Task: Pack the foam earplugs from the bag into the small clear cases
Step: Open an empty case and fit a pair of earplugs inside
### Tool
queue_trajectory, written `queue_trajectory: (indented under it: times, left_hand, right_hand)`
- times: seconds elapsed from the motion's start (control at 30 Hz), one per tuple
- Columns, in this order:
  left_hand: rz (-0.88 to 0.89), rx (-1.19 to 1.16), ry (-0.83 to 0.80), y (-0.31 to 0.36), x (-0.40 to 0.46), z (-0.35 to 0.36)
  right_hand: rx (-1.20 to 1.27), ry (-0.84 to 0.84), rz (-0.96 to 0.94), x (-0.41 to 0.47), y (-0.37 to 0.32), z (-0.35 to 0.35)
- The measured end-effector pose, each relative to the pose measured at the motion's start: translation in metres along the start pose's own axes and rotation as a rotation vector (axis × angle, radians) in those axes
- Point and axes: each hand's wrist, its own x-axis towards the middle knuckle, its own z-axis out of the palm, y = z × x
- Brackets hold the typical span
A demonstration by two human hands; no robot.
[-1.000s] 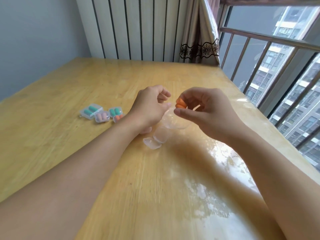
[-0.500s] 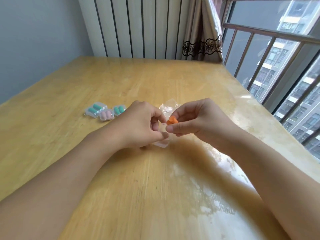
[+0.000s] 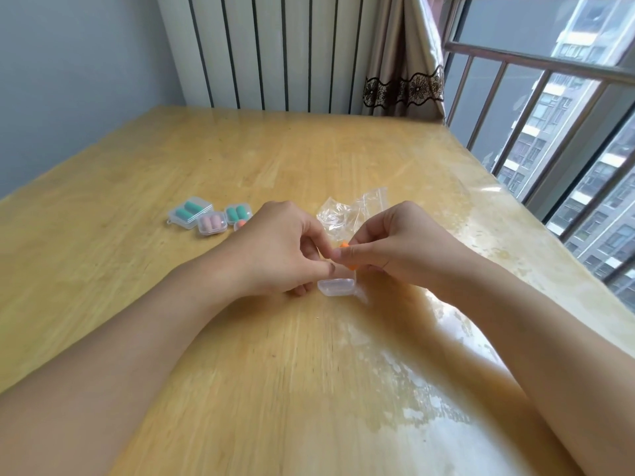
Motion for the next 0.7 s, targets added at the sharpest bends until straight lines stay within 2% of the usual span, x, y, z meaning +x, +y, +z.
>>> queue_trajectory:
  times: [0.2, 0.37, 0.6, 0.7]
  left_hand:
    - [-0.089, -0.077, -0.068, 0.004, -0.002, 0.004]
    - [-0.163, -0.182, -0.048, 0.006, -0.003, 0.008]
    - [-0.174, -0.204, -0.139, 0.011, -0.009, 0.000]
    - [-0.156, -0.195, -0.120, 0.015, -0.009, 0.003]
  right_hand:
    - [-0.065, -0.033, -0.010, -0.002, -0.002, -0.001]
    - [-0.027, -0.054, -0.006, 0.000, -0.001, -0.003]
    - [-0.019, -0.175, -0.006, -0.004, -0.003, -0.009]
    - [-0.012, -0.197, -0.009, -0.003, -0.001, -0.010]
